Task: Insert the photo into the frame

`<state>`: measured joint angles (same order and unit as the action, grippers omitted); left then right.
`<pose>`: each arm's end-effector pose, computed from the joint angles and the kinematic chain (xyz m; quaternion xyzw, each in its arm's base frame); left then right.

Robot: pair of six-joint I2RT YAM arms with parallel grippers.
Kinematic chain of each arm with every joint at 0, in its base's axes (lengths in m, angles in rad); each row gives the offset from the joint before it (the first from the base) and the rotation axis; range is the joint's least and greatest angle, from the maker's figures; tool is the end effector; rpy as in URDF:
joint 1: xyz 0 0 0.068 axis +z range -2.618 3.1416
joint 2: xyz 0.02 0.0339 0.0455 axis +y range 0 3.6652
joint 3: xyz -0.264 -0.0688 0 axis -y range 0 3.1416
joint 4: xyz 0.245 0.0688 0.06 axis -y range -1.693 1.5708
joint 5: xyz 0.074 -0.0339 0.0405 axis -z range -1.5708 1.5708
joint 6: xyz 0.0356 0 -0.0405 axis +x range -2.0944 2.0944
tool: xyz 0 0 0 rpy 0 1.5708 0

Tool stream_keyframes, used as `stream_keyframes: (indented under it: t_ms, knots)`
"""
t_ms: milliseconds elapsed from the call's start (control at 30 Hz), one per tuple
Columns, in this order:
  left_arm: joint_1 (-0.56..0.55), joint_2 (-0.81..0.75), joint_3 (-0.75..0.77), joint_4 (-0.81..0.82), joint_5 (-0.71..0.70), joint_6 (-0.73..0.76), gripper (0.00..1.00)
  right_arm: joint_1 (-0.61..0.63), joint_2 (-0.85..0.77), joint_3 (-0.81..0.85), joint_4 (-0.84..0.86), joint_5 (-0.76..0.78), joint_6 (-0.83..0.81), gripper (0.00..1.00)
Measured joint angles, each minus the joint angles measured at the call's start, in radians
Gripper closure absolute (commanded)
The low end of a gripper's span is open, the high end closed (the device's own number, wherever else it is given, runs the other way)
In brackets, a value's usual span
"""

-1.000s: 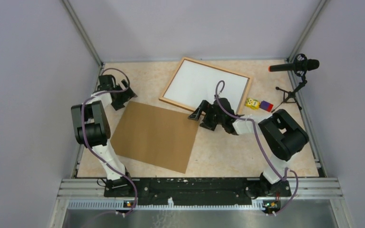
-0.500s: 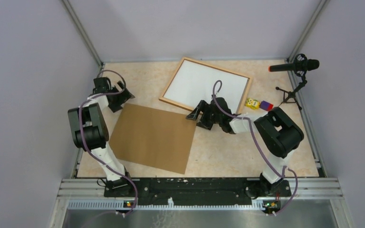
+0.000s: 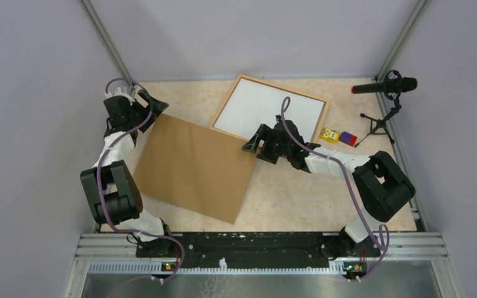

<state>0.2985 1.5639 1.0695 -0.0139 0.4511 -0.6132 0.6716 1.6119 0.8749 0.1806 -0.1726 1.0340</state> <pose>0.3438 0.0896 0.2624 -0.2682 0.8044 -0.2678 0.4575 0.2664 0.2196 0.1994 0.1158 0.8641 0.4140 0.2616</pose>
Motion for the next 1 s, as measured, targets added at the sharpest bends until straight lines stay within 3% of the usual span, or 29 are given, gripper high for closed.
stream_keyframes:
  t_ms: [400,1000]
  knots:
    - [-0.008,0.039,0.114,0.151,0.077,-0.174,0.02,-0.052,-0.002,0.296,-0.250,0.106,-0.194,0.26]
    - [-0.020,0.084,0.162,0.194,0.106,-0.248,0.04,-0.071,-0.066,0.505,-0.247,0.157,-0.537,0.28]
